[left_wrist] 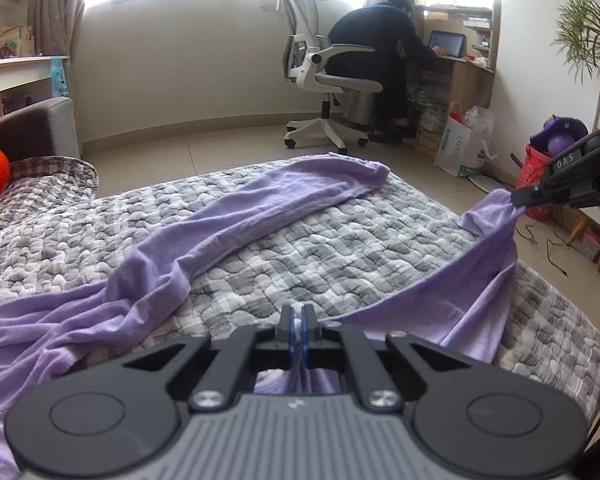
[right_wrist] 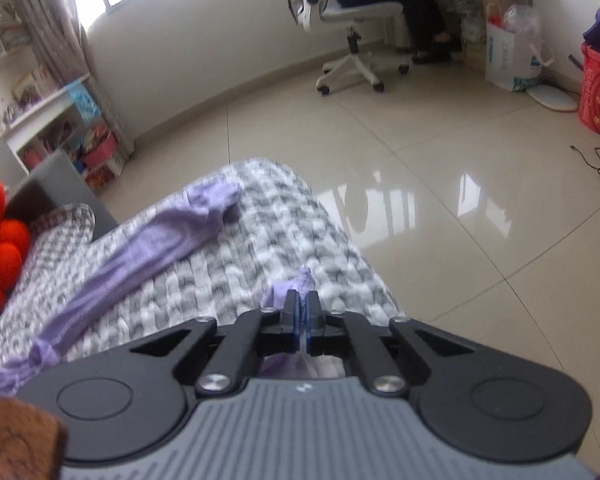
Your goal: Fold clothes
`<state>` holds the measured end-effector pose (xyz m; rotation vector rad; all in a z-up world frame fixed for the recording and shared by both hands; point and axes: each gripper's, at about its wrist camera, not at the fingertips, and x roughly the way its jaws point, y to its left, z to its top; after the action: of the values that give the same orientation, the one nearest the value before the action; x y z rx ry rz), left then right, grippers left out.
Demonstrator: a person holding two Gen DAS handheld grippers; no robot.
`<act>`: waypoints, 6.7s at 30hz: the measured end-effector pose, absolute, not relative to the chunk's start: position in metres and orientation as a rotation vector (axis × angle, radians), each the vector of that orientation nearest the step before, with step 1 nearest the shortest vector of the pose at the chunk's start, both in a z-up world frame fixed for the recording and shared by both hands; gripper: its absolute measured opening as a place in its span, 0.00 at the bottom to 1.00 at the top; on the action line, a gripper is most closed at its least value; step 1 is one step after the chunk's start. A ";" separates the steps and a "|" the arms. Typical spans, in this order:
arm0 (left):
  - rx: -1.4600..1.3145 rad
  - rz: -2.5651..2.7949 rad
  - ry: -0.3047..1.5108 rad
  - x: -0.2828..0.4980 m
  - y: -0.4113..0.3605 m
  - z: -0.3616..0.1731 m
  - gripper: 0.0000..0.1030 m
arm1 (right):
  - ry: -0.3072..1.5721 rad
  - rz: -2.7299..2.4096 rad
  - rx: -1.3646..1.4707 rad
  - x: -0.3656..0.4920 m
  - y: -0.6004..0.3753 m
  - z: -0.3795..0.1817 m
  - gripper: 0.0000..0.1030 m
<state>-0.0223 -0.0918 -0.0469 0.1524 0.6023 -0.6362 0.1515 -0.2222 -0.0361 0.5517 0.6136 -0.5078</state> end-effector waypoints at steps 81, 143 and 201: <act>0.186 -0.923 0.702 -0.068 -0.072 -0.050 0.01 | 0.587 -0.454 0.794 0.122 -0.260 -0.077 0.03; 0.197 -1.111 0.597 -0.099 -0.057 -0.025 0.00 | 0.618 -0.572 0.670 0.112 -0.267 -0.048 0.02; 0.117 -0.444 0.782 -0.088 0.013 -0.028 0.66 | 0.640 -0.382 0.401 0.153 -0.107 -0.050 0.52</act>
<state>-0.0883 0.0131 -0.0284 0.1174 0.7823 -0.4441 0.1532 -0.1066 -0.0499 0.4013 0.6403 -0.3819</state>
